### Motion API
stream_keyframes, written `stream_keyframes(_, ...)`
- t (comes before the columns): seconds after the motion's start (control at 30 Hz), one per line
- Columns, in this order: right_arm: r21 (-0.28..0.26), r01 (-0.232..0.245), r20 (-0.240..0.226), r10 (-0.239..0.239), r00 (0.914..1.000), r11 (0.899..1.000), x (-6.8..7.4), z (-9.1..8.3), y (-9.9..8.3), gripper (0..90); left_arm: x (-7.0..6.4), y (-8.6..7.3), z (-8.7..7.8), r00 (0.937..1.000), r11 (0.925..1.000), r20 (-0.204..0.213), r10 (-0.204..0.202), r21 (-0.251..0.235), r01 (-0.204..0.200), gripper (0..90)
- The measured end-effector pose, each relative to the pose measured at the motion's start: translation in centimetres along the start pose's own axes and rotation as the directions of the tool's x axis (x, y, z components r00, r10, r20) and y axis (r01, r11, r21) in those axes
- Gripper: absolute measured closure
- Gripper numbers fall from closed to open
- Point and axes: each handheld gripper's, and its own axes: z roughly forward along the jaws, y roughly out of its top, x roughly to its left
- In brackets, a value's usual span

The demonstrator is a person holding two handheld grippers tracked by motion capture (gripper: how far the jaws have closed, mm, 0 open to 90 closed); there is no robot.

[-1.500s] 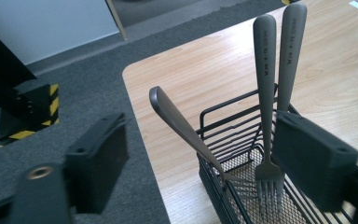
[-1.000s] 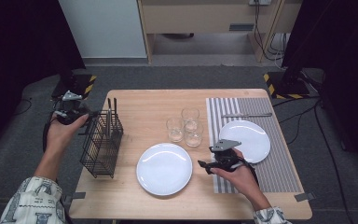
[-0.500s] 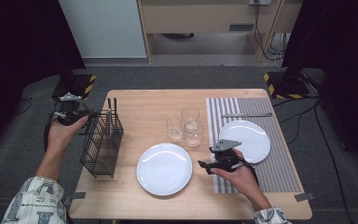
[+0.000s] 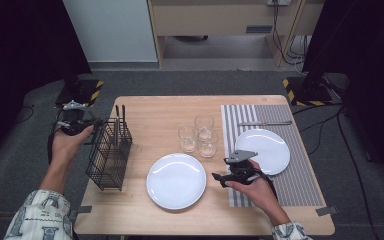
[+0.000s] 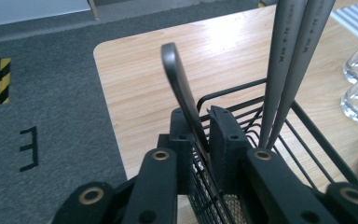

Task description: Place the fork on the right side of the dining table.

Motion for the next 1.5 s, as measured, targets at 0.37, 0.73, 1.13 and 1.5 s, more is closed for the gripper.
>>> stream_keyframes(0.37,-0.002,0.001,0.007,-0.001,1.0,1.0,-0.1,-0.2,-0.1,23.0,-1.0,1.3,-2.0,0.9942,0.9961,0.082,0.07,-0.061,-0.065,86.8)
stream_keyframes(0.73,-0.01,0.001,-0.005,-0.001,1.0,1.0,-0.1,-0.4,-0.1,15.5,-1.7,2.8,-3.8,0.9771,0.9832,0.121,0.175,-0.073,-0.167,86.8)
stream_keyframes(1.13,-0.007,-0.007,-0.006,0.007,1.0,1.0,0.2,-0.2,-0.4,10.0,-2.1,3.6,-5.2,0.9695,0.9753,0.123,0.212,-0.091,-0.201,86.9)
stream_keyframes(1.5,-0.007,-0.007,-0.003,0.007,1.0,1.0,0.1,-0.3,-0.4,10.0,-2.1,4.4,-6.4,0.9631,0.9695,0.125,0.238,-0.09,-0.228,86.9)
